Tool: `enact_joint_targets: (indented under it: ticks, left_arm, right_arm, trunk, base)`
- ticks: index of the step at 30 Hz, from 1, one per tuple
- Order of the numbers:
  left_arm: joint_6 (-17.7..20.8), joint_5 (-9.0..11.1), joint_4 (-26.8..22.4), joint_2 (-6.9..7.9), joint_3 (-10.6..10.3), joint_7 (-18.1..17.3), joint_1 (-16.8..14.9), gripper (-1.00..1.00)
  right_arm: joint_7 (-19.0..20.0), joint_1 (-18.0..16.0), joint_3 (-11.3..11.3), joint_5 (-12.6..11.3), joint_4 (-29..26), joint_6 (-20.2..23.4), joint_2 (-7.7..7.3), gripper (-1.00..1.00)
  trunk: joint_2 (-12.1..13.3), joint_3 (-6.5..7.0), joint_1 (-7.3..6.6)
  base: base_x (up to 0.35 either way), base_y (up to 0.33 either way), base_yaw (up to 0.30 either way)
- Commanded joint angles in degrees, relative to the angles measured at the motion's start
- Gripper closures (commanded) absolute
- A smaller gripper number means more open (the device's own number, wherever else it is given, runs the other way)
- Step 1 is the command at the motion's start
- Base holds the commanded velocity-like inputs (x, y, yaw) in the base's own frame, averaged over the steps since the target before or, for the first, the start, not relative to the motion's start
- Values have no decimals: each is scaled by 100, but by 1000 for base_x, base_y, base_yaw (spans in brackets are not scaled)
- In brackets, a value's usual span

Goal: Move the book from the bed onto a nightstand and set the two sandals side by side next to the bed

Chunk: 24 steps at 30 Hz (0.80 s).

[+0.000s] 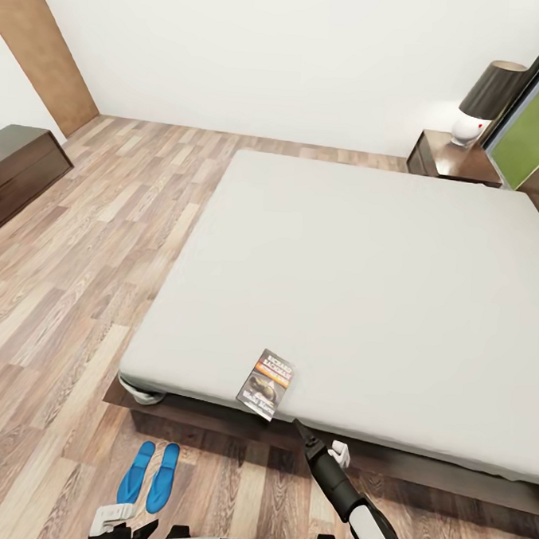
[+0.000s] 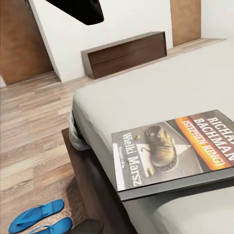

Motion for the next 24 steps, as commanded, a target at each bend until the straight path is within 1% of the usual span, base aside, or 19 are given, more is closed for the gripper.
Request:
enact_joint_targets:
  ticks: [1, 7, 17, 24]
  left_arm:
    - [-7, 15, 9, 2, 12, -28, -4, -100]
    - [-7, 15, 9, -1, 11, -28, -4, -100]
    - [-7, 14, 11, -2, 12, -28, -4, -100]
    - [-7, 14, 9, -2, 10, -28, -4, -100]
  right_arm:
    - [18, -1, -20, -40, -2, 60, 3, -100]
    - [18, -1, -20, -41, -2, 60, 3, -100]
    - [18, -1, -20, -41, -2, 60, 3, -100]
    - [18, -1, -20, -41, -2, 60, 3, -100]
  trunk:
    - [-5, 2, 2]
    - [-5, 38, 2]
    - [-5, 45, 2]
    - [-5, 69, 2]
  base:
    - [0, 0, 126]
    - [0, 0, 114]
    - [0, 0, 23]
    - [0, 0, 173]
